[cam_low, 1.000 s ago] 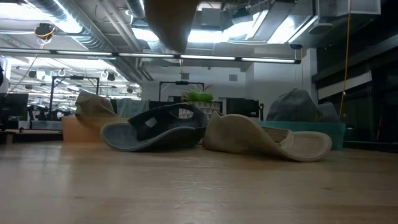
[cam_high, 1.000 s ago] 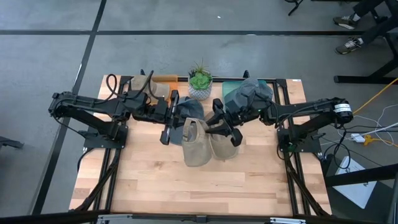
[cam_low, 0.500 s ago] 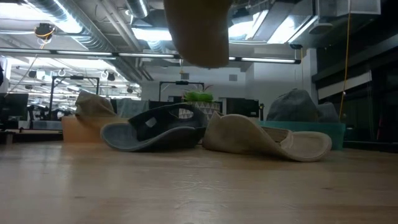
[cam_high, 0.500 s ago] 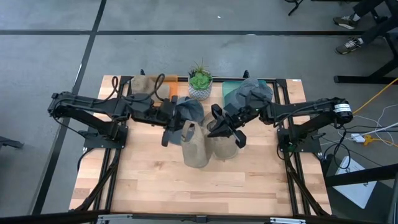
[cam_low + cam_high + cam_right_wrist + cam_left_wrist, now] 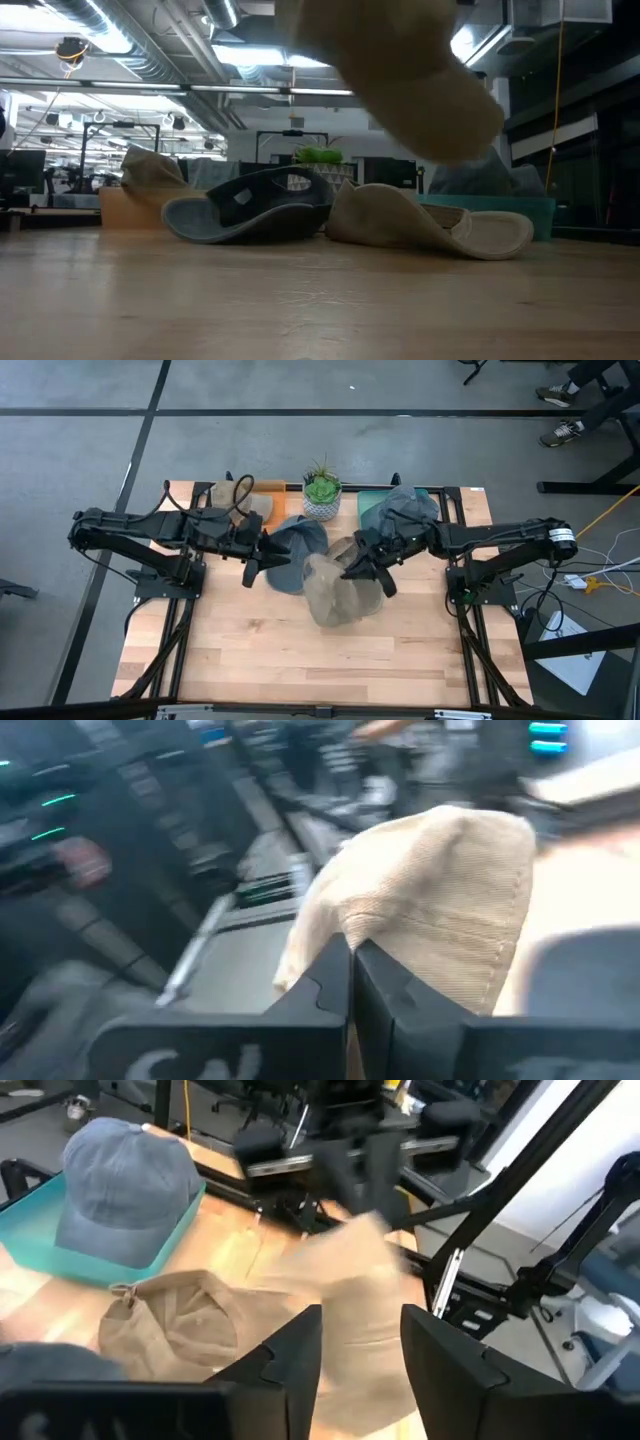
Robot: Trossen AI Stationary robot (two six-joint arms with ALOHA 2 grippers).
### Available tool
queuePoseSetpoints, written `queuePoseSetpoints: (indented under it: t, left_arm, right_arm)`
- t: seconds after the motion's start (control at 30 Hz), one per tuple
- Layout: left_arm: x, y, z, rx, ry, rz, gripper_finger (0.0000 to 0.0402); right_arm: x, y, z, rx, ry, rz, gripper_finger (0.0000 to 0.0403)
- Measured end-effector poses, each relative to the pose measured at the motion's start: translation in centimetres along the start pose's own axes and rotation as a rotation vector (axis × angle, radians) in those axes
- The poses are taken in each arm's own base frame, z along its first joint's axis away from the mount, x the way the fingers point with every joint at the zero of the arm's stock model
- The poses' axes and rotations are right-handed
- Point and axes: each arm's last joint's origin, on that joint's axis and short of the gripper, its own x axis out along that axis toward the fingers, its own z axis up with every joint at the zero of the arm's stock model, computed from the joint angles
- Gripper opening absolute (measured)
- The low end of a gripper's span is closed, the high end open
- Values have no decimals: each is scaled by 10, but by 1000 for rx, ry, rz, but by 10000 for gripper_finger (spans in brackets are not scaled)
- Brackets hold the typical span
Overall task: Pick & Place hat
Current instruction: Put the left brown cap into the orange bin
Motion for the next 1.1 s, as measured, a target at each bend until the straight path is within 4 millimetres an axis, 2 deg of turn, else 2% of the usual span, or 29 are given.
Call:
queuePoseSetpoints:
  t: [0.17, 0.4, 0.63, 0.8, 0.93, 1.1]
  left_arm:
    - [8, 0, 1, -8, -22, 40, 138]
    - [35, 6, -9, -13, 6, 169, 139]
    - [71, 5, -21, 69, 10, 239, 139]
    - [90, 10, -32, 117, 53, 306, 139]
    - [98, 11, -38, 122, 84, 297, 139]
    - [99, 10, -38, 121, 100, 268, 139]
  right_arm:
    - [-2, -13, 0, 155, -55, -206, 6]
    - [-6, -24, 3, 281, -173, -409, 7]
    - [-7, -26, 4, 310, -189, -423, 8]
    - [-7, -26, 4, 311, -187, -422, 9]
    - [-7, -26, 4, 308, -186, -423, 9]
    - [-7, -27, 2, 298, -169, -433, 9]
